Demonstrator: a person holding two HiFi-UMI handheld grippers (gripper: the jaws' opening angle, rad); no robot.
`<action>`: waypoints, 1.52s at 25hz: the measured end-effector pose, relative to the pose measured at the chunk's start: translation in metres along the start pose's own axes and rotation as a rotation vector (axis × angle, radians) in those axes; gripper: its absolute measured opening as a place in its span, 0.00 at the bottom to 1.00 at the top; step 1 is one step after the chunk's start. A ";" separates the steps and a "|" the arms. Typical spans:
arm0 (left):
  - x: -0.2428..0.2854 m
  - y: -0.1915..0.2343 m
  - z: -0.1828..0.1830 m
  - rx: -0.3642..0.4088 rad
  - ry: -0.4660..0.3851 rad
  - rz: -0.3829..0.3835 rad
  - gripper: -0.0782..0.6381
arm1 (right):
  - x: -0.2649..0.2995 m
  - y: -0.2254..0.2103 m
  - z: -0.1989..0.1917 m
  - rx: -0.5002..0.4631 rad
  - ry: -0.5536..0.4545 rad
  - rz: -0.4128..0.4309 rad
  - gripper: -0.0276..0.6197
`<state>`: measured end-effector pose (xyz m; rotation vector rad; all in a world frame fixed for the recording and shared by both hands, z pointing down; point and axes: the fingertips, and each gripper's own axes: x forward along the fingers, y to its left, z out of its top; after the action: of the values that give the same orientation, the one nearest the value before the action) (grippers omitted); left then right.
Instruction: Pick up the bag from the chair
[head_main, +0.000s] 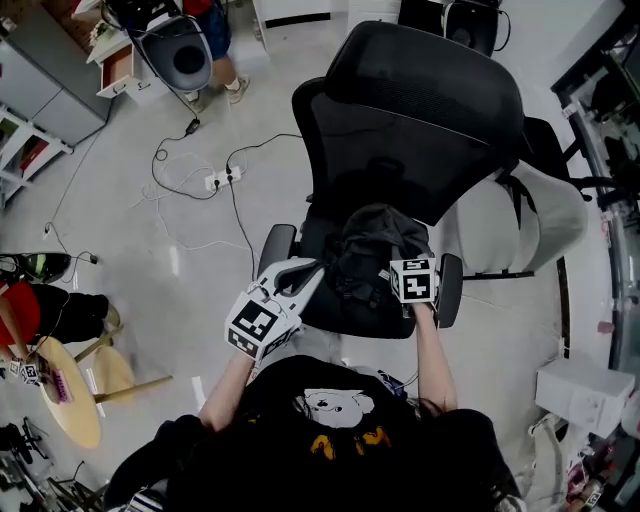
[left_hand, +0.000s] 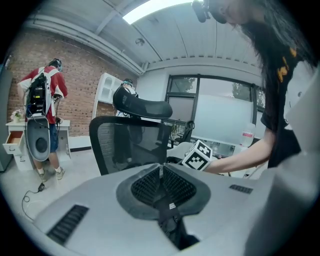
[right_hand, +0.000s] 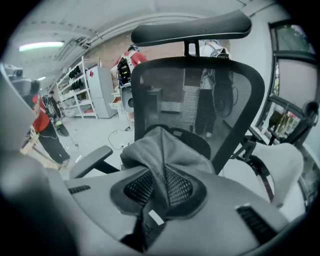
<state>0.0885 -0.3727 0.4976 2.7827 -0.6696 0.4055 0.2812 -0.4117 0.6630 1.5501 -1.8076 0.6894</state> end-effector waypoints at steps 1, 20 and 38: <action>-0.001 -0.003 0.000 0.002 -0.001 -0.002 0.15 | -0.008 0.004 -0.002 0.017 -0.006 0.012 0.11; -0.033 -0.076 -0.003 0.047 -0.027 0.011 0.15 | -0.150 0.051 -0.043 0.151 -0.159 0.064 0.10; -0.132 -0.183 -0.034 0.035 -0.108 0.136 0.15 | -0.284 0.122 -0.098 0.100 -0.262 0.166 0.10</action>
<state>0.0554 -0.1507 0.4541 2.8175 -0.8891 0.2968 0.1994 -0.1360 0.5139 1.6310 -2.1438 0.6883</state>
